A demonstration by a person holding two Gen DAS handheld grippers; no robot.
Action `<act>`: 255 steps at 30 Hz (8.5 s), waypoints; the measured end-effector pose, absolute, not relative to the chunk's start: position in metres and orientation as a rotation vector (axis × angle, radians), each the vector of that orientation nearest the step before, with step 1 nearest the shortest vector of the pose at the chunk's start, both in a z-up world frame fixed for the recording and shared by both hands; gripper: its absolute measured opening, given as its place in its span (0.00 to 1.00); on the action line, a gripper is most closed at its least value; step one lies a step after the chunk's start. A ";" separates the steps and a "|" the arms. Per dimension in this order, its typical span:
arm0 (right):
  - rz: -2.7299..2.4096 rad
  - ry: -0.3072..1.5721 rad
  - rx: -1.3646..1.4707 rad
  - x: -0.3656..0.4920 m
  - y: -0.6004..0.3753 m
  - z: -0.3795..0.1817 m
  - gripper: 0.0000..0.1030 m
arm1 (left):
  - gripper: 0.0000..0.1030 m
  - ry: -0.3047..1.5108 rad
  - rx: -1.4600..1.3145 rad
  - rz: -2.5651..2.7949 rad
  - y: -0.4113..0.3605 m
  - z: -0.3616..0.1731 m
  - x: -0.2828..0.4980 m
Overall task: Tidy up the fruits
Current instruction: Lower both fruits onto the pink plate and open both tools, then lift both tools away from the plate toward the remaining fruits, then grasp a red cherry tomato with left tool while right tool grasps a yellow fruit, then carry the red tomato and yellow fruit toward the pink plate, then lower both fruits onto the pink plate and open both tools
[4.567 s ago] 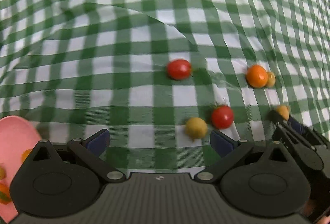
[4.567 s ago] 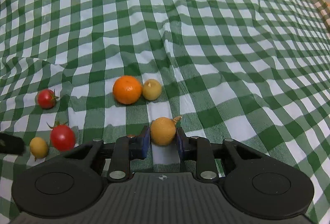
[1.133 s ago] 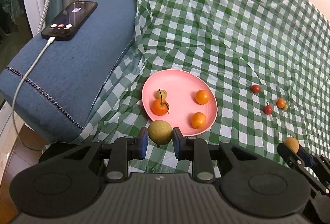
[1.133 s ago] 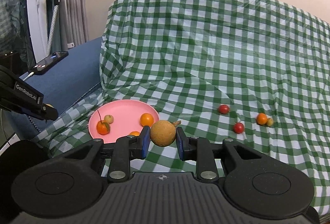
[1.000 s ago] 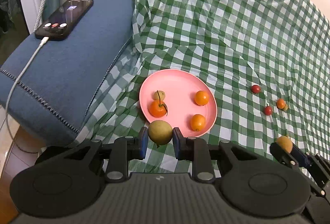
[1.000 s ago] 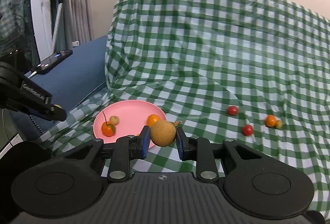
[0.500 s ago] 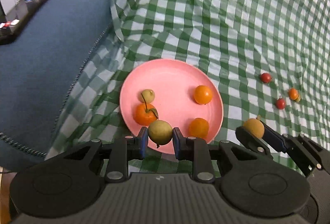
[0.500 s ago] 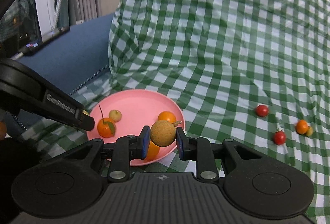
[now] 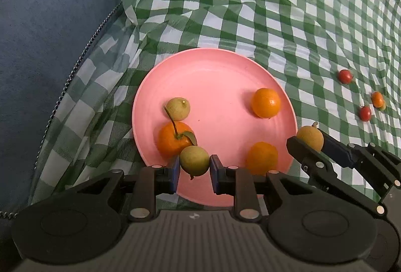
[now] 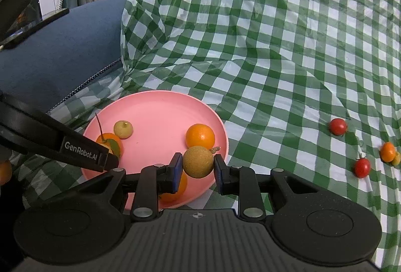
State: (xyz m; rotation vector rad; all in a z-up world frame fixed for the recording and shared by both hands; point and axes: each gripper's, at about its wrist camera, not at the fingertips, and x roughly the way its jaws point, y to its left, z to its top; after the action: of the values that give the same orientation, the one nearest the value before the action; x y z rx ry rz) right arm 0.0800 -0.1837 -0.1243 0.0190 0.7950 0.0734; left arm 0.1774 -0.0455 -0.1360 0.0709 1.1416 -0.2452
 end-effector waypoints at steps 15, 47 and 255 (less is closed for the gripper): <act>0.081 0.818 0.093 0.104 -0.189 -0.123 0.65 | 1.00 1.032 0.032 -0.186 -0.030 -0.111 0.184; -0.010 0.556 0.164 -0.086 -0.198 -0.001 0.99 | 1.00 0.840 0.081 -0.101 -0.020 -0.007 0.000; 0.080 0.893 0.146 0.024 -0.178 -0.085 0.95 | 1.00 1.056 0.170 -0.028 -0.013 -0.072 0.139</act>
State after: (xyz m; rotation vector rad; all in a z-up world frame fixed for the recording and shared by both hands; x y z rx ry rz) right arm 0.0244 -0.1780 -0.0853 0.1455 0.8926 0.0798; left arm 0.1387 -0.0130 -0.0716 0.1701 1.0560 -0.0280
